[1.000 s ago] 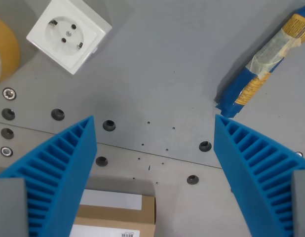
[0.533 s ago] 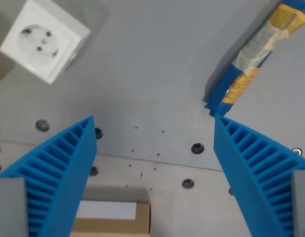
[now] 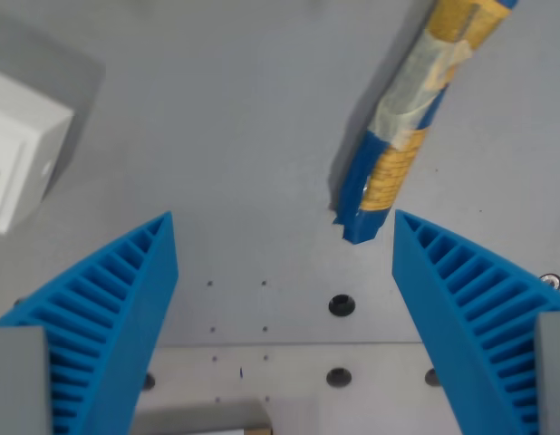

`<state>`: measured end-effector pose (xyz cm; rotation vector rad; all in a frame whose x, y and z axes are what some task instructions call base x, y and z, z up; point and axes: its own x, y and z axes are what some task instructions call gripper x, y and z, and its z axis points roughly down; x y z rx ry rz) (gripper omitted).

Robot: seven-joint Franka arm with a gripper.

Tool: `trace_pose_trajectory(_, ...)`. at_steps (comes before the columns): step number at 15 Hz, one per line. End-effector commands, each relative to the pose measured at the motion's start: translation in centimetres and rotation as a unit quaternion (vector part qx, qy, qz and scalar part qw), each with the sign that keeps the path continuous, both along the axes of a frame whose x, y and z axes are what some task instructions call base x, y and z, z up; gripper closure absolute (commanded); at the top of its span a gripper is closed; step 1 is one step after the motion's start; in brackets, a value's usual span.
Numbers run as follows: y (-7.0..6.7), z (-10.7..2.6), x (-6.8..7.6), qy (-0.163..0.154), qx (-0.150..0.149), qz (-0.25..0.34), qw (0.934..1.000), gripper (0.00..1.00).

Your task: Pick up the blue bag

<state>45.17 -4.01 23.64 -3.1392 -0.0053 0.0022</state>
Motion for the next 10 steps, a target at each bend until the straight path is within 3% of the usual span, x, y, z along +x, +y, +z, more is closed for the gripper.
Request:
trace_pose_trajectory(1, -1.7, -1.7, 0.1, -0.073, 0.014, -0.175, 0.9818, 0.00)
trace_pose_trajectory(5, -4.2, -3.6, 1.2, -0.068, 0.018, -0.201, 0.9770, 0.00)
trace_pose_trajectory(10, -7.1, -6.0, 2.1, -0.049, 0.016, -0.185, 0.9815, 0.00)
